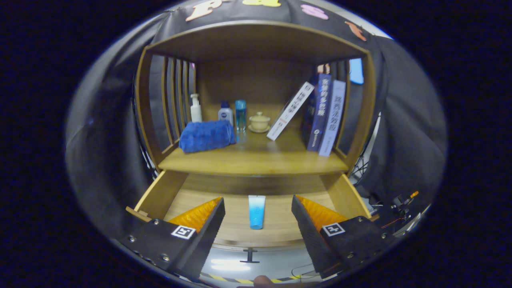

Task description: Pull open the drawer, take out the items inside it, and place them on the countertop above the cabinet.

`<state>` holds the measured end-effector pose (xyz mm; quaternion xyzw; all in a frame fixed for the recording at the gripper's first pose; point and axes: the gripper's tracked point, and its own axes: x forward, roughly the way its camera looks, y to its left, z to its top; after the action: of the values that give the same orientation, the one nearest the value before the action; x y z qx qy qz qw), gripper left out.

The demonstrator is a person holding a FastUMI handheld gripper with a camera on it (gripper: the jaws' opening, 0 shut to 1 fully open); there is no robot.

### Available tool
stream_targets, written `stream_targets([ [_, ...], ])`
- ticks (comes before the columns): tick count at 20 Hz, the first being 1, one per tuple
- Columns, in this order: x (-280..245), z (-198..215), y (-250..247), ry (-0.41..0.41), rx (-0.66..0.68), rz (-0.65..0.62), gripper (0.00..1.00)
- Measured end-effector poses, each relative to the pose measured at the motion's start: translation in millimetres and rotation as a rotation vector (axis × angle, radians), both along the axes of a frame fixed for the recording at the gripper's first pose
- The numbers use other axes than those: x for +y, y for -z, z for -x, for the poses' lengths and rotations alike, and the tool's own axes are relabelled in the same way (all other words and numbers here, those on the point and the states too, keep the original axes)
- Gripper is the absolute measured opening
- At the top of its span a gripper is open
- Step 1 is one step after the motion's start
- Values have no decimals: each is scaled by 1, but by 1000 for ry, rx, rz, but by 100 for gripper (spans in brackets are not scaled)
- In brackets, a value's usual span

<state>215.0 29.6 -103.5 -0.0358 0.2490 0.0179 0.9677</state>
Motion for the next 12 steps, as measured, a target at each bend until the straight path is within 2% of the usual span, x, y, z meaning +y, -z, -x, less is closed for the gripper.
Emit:
stream_targets([
  [3,2,-28,49,6,193,5,100],
  [6,3,-35,103,55,393,-36,100],
  [9,-11,-51,126,124,469,-17,100],
  [10,-17,-57,131,163,469,-21,94],
  [11,-16,-62,137,168,484,-38,89],
  [12,-20,-70,137,182,497,-36,76],
])
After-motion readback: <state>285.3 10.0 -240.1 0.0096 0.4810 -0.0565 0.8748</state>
